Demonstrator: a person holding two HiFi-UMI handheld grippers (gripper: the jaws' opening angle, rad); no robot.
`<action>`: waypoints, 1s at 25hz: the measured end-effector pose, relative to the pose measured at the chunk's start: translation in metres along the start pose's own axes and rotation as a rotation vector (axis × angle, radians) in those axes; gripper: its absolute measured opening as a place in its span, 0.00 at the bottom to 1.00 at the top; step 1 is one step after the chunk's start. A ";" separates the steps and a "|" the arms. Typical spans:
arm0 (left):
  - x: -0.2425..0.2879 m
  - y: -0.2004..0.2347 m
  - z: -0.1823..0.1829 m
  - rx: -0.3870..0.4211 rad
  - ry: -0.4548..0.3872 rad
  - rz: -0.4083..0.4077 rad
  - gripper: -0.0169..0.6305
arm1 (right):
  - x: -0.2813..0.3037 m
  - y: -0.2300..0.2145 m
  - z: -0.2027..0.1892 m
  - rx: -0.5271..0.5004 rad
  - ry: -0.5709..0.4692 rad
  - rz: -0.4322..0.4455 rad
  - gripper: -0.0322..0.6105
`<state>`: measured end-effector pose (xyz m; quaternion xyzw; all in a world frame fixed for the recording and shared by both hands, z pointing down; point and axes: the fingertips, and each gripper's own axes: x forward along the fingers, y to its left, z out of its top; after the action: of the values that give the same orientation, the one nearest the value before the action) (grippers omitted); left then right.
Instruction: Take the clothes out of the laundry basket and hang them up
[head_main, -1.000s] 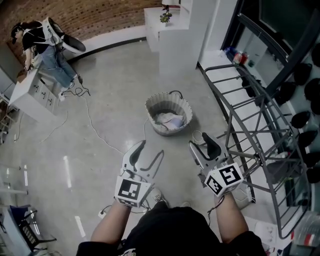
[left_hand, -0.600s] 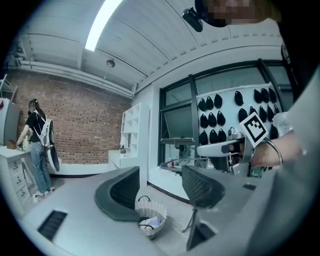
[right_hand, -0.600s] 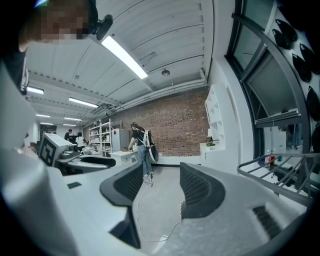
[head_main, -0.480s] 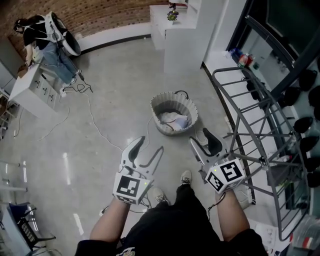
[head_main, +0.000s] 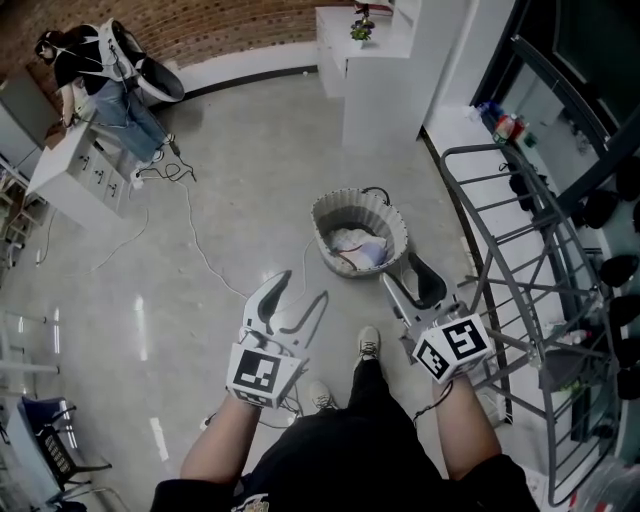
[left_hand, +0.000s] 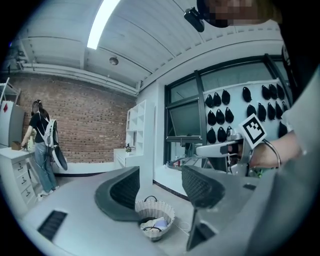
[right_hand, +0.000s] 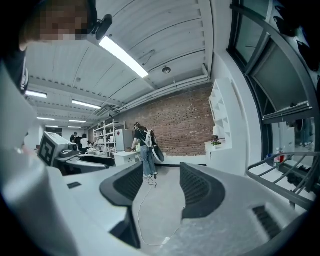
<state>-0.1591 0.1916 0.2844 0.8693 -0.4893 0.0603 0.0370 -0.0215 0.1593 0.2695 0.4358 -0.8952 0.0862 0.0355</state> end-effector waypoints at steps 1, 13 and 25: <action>0.006 0.002 0.000 0.000 0.003 0.005 0.40 | 0.005 -0.005 0.000 0.002 0.001 0.005 0.42; 0.115 0.029 0.002 -0.012 0.039 0.074 0.40 | 0.083 -0.098 0.005 0.035 0.020 0.091 0.43; 0.209 0.041 0.008 -0.030 0.031 0.161 0.40 | 0.136 -0.178 0.006 0.049 0.041 0.185 0.43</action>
<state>-0.0859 -0.0073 0.3060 0.8253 -0.5580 0.0690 0.0525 0.0342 -0.0548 0.3044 0.3500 -0.9284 0.1198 0.0350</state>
